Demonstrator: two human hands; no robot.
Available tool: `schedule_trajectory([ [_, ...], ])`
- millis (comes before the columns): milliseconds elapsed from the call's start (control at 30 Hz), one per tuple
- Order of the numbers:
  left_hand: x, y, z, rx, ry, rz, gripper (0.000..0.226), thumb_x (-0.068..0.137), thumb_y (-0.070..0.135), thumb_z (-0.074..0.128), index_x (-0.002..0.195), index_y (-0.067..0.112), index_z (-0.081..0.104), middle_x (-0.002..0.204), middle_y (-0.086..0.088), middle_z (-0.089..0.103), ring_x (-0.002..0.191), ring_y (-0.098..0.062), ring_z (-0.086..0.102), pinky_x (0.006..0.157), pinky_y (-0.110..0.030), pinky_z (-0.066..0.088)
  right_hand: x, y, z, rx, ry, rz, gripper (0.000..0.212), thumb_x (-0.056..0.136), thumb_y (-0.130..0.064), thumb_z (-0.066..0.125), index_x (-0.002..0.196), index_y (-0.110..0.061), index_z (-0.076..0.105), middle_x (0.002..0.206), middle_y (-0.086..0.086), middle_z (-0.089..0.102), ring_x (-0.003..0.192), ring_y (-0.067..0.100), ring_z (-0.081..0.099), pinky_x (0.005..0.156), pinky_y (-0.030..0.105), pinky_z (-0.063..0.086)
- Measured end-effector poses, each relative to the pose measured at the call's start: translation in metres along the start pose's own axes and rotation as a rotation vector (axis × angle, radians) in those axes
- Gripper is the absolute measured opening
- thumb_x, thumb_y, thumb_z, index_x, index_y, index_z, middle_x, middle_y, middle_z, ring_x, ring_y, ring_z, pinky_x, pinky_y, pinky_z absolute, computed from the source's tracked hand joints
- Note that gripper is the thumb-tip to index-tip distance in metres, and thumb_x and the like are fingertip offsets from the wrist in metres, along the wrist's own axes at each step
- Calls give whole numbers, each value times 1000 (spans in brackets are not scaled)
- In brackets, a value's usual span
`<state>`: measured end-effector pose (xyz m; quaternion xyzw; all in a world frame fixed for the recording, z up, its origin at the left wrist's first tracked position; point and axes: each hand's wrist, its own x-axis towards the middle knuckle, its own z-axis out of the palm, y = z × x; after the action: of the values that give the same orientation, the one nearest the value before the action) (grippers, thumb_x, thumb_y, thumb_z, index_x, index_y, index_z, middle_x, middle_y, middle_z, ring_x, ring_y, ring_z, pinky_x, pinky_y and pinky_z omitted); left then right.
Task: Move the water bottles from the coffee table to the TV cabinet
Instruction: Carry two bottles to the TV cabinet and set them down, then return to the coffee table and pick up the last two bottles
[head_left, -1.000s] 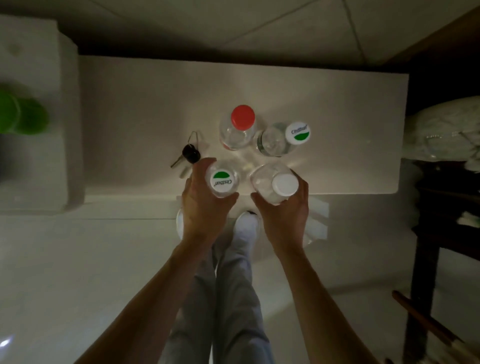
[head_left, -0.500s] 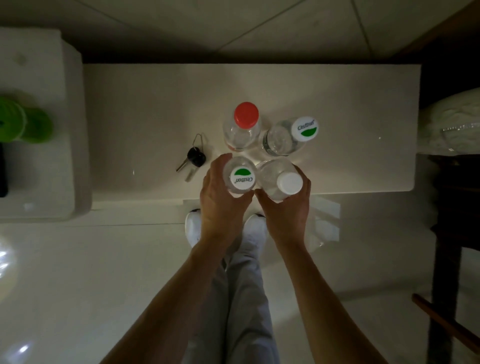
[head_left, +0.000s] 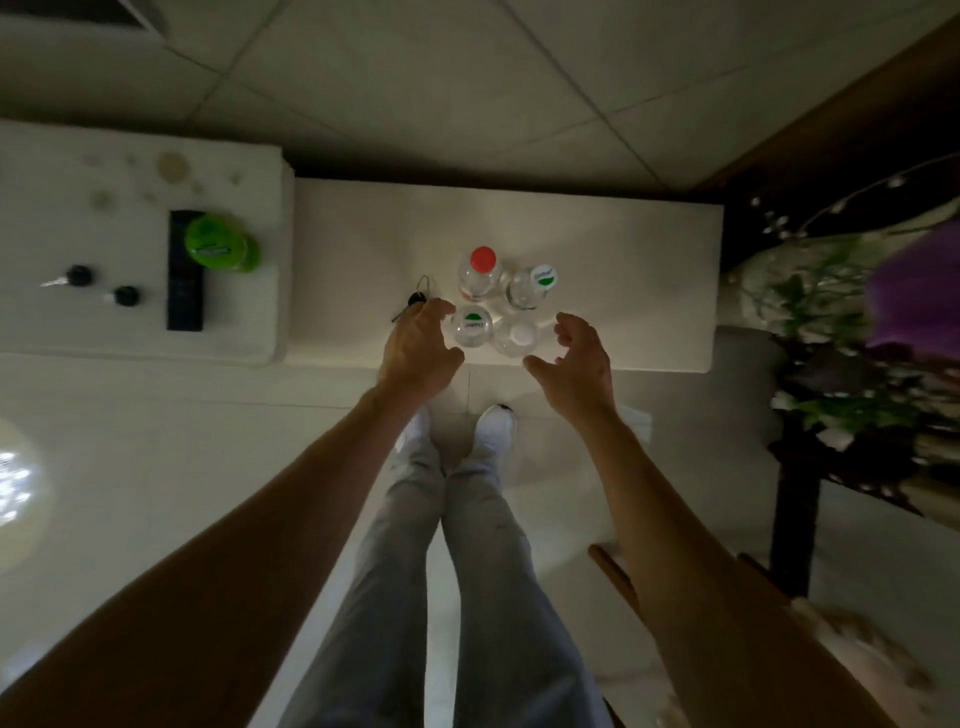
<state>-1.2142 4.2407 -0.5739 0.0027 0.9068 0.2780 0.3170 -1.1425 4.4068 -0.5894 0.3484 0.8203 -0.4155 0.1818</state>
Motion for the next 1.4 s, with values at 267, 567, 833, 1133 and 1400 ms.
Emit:
schedule_trajectory([
  [267,-102,72,-104,356,-89,110,27,90,26,55,111,14,65,109,-8,68,96,-25,63,78,-32,48,-91,-97,-98,-305,-119,-240,31,94,-25,55,121,-12,63,124,8,65,112,23,60,93,31,46],
  [567,-197,107,-183,448,51,119,29,94,31,46,111,14,62,108,-7,68,98,-24,63,80,-35,49,-164,-166,-145,-519,-275,-492,30,96,-29,52,111,-9,70,114,12,68,104,24,62,86,30,45],
  [833,-258,86,-213,405,143,89,33,96,39,45,115,15,58,113,-4,64,101,-18,59,79,-28,43,-207,-210,-144,-685,-355,-688,33,99,-30,50,118,-6,64,117,12,67,105,26,63,88,36,50],
  [1133,-350,35,-222,311,291,-6,33,94,41,48,113,17,59,115,-3,61,108,-20,57,93,-36,47,-286,-227,-105,-734,-398,-821,31,96,-31,55,117,-11,64,118,7,68,108,24,62,87,31,46],
  [1400,-481,-48,-193,207,430,-104,30,94,41,51,113,20,60,113,0,63,104,-18,59,87,-34,49,-396,-194,-44,-867,-489,-957,32,96,-33,54,114,-9,64,114,10,68,102,26,63,90,41,52],
])
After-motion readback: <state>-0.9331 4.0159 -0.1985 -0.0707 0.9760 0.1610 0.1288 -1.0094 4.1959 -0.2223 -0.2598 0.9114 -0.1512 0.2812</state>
